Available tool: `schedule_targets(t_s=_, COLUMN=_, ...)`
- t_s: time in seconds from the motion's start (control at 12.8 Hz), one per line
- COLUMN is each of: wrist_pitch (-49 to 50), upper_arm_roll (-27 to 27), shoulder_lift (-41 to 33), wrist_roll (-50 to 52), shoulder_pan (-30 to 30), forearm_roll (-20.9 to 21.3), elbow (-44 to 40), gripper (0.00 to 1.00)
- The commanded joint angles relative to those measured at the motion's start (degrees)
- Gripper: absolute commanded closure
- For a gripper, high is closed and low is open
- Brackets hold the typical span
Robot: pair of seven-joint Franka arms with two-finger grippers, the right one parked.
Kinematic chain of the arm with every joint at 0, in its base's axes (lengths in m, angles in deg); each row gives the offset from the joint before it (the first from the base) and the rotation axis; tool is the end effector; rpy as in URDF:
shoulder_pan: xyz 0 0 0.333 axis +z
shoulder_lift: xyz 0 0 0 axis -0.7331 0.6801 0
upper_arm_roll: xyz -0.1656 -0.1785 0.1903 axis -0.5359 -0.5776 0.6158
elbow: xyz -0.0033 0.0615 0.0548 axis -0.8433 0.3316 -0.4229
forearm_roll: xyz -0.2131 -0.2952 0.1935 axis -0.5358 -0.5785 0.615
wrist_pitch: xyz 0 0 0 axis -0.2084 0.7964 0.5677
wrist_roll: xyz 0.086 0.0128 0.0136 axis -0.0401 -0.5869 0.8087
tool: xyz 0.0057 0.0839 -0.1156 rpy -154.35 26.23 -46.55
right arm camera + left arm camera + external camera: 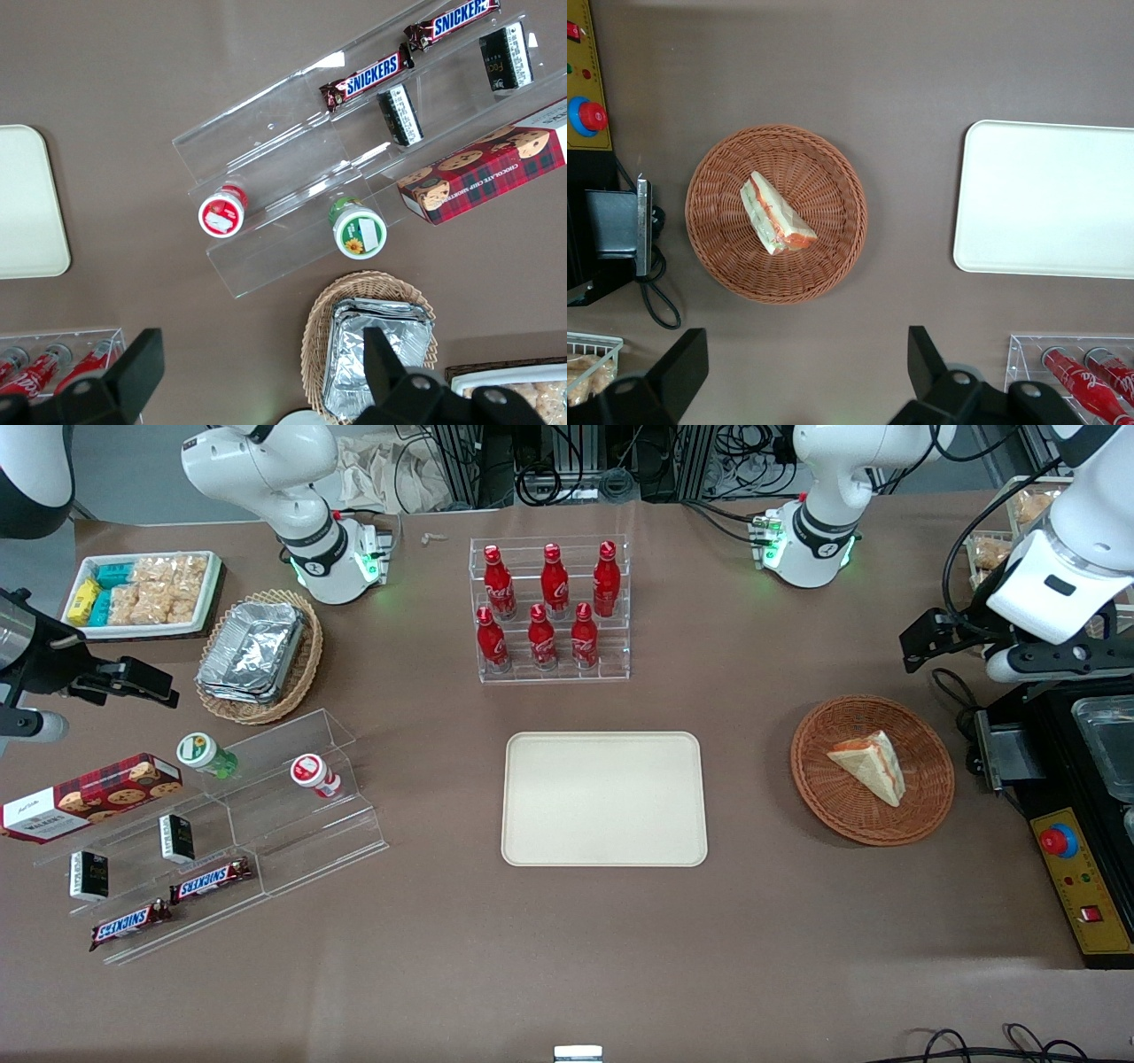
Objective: Place sandwich from basket to tray
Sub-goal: 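Move the open left gripper over the sandwich in the wicker basket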
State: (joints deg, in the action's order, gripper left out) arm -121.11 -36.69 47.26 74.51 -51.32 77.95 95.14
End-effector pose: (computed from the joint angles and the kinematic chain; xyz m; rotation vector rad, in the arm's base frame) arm 0.5426 -0.0830 0.5847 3.1383 0.0604 -0.0038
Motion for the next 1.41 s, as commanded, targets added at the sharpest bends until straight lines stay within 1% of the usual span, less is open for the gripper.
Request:
schedule_targets(t_s=0.0, wrist_pitch=1.12, upper_arm_roll=-0.34, shoulder_lift=0.25, wrist_roll=0.91, shoulder_pan=0.04, forearm_roll=0.88, elbow=-0.85, gripper=0.00)
schedule_targets(t_s=0.39, wrist_pitch=1.90, upper_arm_roll=-0.08, shoulder_lift=0.25, wrist_roll=0.21, shoulder_pan=0.13, forearm_roll=1.32, elbow=-0.24, gripper=0.00)
schedule_targets(t_s=0.47, wrist_pitch=4.26, upper_arm_roll=0.36, shoulder_lift=0.25, wrist_roll=0.21, shoulder_pan=0.13, forearm_roll=1.32, elbow=-0.24, gripper=0.00)
schedule_targets(t_s=0.7, wrist_pitch=4.99, upper_arm_roll=3.34, shoulder_lift=-0.19, wrist_roll=1.43, shoulder_pan=0.48, forearm_roll=2.29, elbow=0.73, gripper=0.00)
schedule_targets(t_s=0.86, wrist_pitch=4.64, upper_arm_roll=5.71, shoulder_lift=-1.33, wrist_roll=3.97, shoulder_pan=0.48, forearm_roll=2.46, elbow=4.32, gripper=0.00)
schedule_targets(t_s=1.02, wrist_pitch=1.32, upper_arm_roll=6.16, shoulder_lift=-3.26, wrist_roll=5.90, shoulder_pan=0.48, forearm_roll=2.64, elbow=9.49, gripper=0.00)
schedule_targets(t_s=1.17, wrist_pitch=-6.39, upper_arm_roll=6.69, shoulder_lift=-7.03, wrist_roll=12.91, shoulder_pan=0.48, forearm_roll=2.55, elbow=18.87, gripper=0.00)
schedule_targets(t_s=1.33, wrist_pitch=-15.71, upper_arm_roll=6.87, shoulder_lift=-9.85, wrist_roll=16.89, shoulder_pan=0.48, forearm_roll=2.38, elbow=28.20, gripper=0.00)
